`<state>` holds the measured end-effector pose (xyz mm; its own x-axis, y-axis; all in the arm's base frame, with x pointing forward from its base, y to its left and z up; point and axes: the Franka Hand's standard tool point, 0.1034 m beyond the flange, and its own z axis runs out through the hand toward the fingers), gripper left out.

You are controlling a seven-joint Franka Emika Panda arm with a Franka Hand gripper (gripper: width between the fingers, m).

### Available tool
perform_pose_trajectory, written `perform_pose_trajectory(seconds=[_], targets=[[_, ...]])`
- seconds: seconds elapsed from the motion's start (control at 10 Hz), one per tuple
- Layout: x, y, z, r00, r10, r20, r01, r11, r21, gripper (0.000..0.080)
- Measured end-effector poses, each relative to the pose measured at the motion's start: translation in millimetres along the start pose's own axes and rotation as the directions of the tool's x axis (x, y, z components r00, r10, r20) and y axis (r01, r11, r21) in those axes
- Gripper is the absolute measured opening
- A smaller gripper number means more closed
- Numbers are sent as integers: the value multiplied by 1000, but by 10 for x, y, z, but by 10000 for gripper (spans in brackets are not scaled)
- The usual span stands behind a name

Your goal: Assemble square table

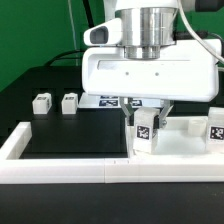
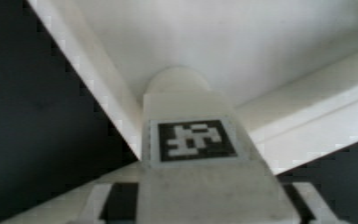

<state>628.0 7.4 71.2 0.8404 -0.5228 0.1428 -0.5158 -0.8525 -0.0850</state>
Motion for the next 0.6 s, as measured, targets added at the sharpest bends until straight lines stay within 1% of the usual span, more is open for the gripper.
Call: perform_pose_trajectory(seconds=[0.1,0.2,0.3,0.4,0.5,0.6], targets=[[-5,14,1,989,149,11,-149,989,-1,291],[-13,25,-5,941,336,33,-336,942,-14,291],[-43,18,6,842,536,61,-535,844,-31,291],[-34,22,6,741,666,87,-666,745,-39,291],[-24,37,5,660,744,103,-745,666,-42,291],[-22,38,5,577,810,103,-810,584,-50,291]])
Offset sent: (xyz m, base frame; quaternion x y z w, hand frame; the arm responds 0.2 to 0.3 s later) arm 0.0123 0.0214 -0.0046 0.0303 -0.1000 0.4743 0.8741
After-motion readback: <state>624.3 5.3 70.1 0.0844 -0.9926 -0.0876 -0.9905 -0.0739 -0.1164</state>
